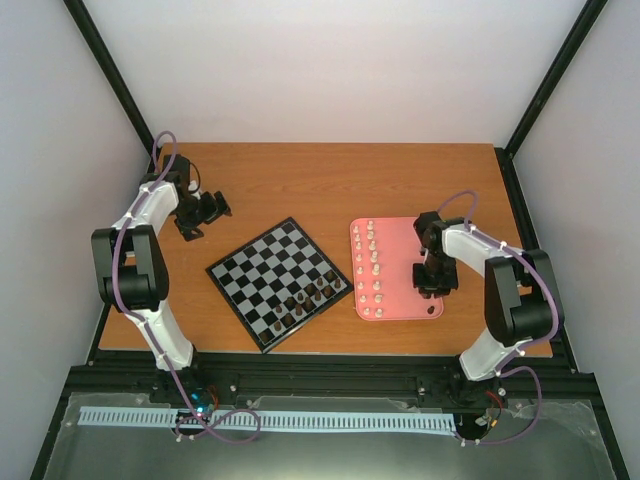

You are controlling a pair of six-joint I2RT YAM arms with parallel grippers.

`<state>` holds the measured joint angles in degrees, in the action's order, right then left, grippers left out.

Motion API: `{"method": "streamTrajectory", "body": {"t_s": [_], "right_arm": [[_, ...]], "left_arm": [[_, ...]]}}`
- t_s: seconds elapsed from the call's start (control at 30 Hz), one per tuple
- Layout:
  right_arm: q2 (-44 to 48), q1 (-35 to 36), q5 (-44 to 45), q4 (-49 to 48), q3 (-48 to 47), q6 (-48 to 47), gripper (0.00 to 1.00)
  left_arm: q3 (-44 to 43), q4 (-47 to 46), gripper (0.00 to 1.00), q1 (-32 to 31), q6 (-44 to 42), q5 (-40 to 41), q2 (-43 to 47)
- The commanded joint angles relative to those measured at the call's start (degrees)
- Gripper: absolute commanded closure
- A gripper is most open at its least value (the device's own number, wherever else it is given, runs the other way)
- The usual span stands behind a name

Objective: Set up the chess pieces on the board
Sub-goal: Pick up the chess piece from the storage box, then place the chess piece on the chessboard.

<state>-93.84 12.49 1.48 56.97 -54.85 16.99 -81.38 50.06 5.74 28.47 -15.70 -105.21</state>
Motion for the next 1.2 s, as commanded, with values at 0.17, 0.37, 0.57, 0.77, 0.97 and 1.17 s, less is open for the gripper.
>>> {"method": "streamTrajectory", "body": {"t_s": [0.17, 0.37, 0.57, 0.77, 0.97, 1.17], "right_arm": [[-0.1, -0.7, 0.35, -0.99, 0.45, 0.39, 0.9], [2.41, -0.63, 0.17, 0.74, -1.36, 0.03, 0.97], [6.15, 1.01, -0.41, 5.67, -8.32, 1.9, 0.97], [3.96, 12.99, 0.42, 10.82, -20.91, 5.35, 0.97], [-8.22, 29.72, -1.02, 14.58, -38.89, 6.97, 0.97], [-25.01, 41.52, -4.07, 19.56, -58.33, 2.96, 0.97]], "left_arm": [[-1.5, 0.38, 0.0, -0.37, -0.61, -0.4, -0.05], [-1.06, 0.04, 0.0, -0.47, -0.53, -0.35, 0.66], [-0.49, -0.18, 0.0, -0.55, -0.61, -0.36, 0.89], [-0.53, -0.28, 0.0, -0.88, -0.61, 0.31, 0.63], [-1.12, 0.34, 0.0, -1.26, -0.74, 1.22, 1.1], [-1.01, -0.11, 0.0, -1.37, -0.59, 0.62, 1.14]]}}
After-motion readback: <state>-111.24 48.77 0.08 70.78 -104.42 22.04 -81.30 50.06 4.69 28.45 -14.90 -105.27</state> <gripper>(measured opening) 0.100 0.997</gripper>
